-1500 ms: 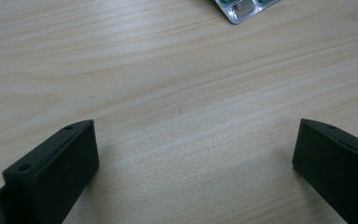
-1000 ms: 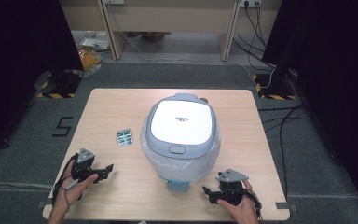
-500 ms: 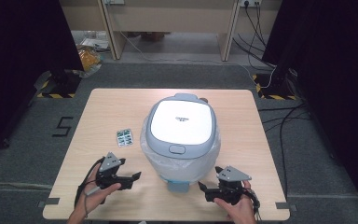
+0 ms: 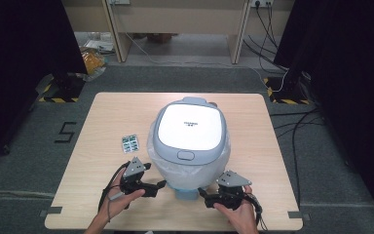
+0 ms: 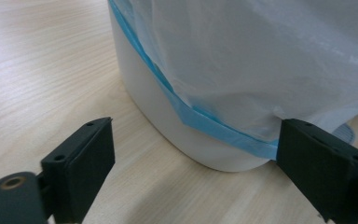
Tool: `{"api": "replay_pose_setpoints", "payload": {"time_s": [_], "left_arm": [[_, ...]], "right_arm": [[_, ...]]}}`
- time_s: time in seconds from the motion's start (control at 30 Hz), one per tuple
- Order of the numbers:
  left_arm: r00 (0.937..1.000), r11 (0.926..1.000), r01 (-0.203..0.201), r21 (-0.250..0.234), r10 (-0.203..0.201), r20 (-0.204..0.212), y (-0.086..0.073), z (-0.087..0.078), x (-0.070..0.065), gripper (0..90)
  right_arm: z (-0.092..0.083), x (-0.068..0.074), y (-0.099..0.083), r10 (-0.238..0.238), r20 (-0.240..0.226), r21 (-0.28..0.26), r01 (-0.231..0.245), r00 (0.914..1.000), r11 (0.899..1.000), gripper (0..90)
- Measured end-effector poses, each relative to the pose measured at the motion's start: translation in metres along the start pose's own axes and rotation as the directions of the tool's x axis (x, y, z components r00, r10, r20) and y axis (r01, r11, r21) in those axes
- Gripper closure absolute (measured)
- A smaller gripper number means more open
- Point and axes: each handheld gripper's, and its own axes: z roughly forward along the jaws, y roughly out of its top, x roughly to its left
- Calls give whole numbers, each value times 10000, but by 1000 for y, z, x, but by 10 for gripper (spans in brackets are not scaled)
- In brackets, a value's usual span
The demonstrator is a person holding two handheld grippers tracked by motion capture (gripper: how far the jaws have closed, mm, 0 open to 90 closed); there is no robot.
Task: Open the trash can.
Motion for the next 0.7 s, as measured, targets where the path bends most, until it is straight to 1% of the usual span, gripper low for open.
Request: {"api": "replay_pose_setpoints", "payload": {"time_s": [0.07,0.1,0.13,0.2,0.23,0.27,0.33,0.37,0.4,0.43,0.47,0.53,0.6,0.63,0.7], "left_arm": [[9999,10000,29,-37,-29,-133,2,3,1,107],[9998,10000,32,-17,-33,-209,5,6,2,116],[9998,10000,32,-17,-33,-209,5,6,2,117],[9995,9998,210,-67,-211,-244,7,11,4,117],[9993,9996,284,-93,-286,-233,8,13,5,117],[9989,9991,410,-89,-411,-203,11,18,9,115],[9987,9989,453,-92,-455,-221,14,22,12,115],[9987,9989,453,-92,-455,-221,14,22,12,115],[9982,9986,525,-59,-527,-303,17,25,14,115],[9982,9986,525,-59,-527,-303,17,25,14,116],[9978,9983,576,-45,-577,-324,18,27,15,118],[9976,9982,604,-19,-604,-335,21,30,17,126],[9972,9980,627,-22,-627,-406,23,33,18,130],[9970,9980,630,-27,-630,-440,24,35,19,131],[9969,9981,624,9,-623,-475,26,36,20,135]], "right_arm": [[2,-1,1,59,95,6,-59,9999,10000,129],[4,-5,2,127,170,0,-127,9998,9999,128],[4,-5,2,127,170,0,-127,9998,9999,128],[7,-10,3,315,335,-29,-315,9989,9995,127],[7,-10,3,315,335,-29,-315,9989,9995,127],[11,-13,4,420,387,-67,-418,9984,9991,122],[15,-19,5,492,404,-105,-488,9980,9988,122],[15,-19,5,492,404,-105,-488,9980,9988,122],[17,-22,7,560,431,-82,-557,9975,9984,121],[17,-22,7,560,431,-82,-557,9975,9984,121],[19,-26,9,518,467,-28,-518,9976,9987,119],[19,-28,10,520,483,15,-521,9975,9986,115],[22,-32,13,595,649,61,-600,9961,9982,110],[23,-33,13,542,654,45,-546,9964,9985,110],[24,-34,14,613,666,45,-618,9959,9981,109]]}}
